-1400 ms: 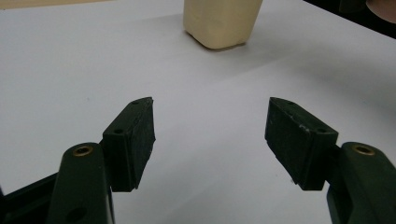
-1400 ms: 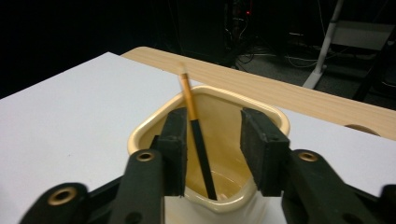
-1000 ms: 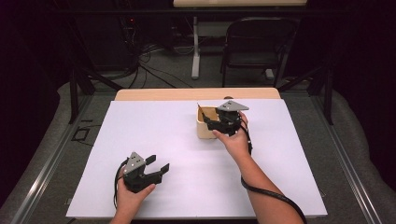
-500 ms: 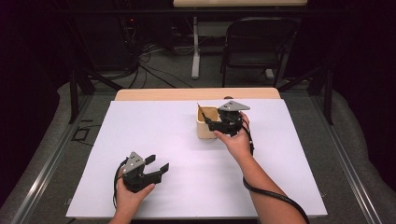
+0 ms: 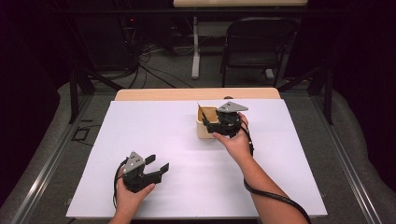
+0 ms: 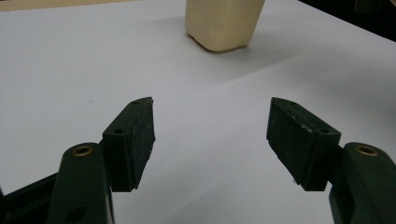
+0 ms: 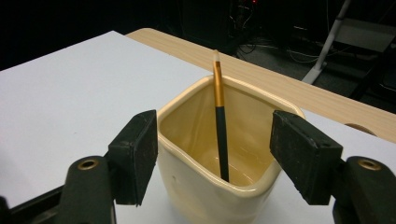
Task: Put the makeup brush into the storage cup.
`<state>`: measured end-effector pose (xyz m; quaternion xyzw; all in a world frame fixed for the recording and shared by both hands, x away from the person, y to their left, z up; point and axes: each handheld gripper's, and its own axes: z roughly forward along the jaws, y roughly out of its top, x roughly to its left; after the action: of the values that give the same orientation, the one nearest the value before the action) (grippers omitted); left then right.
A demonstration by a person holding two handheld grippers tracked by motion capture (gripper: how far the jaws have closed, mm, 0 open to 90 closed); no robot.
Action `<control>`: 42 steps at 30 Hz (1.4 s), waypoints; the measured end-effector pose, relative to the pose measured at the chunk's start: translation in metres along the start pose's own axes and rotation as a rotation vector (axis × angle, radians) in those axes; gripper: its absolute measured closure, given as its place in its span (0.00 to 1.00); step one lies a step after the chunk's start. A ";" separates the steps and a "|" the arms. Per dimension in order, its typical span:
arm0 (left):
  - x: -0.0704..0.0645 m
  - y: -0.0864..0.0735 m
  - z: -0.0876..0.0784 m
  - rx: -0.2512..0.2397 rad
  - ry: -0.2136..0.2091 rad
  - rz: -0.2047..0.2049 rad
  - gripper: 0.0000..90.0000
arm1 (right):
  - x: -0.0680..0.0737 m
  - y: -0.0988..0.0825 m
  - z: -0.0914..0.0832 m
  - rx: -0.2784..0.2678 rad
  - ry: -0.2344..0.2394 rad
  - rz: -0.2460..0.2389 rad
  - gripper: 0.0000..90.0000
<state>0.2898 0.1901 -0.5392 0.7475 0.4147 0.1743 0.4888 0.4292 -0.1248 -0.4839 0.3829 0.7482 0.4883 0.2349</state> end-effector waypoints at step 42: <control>0.000 0.001 -0.001 0.002 0.006 0.009 0.36 | 0.017 -0.005 -0.043 -0.010 0.095 -0.080 0.36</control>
<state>0.2896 0.1901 -0.5380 0.7492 0.4130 0.1784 0.4861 0.3861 -0.1356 -0.4699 0.3280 0.7707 0.4999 0.2203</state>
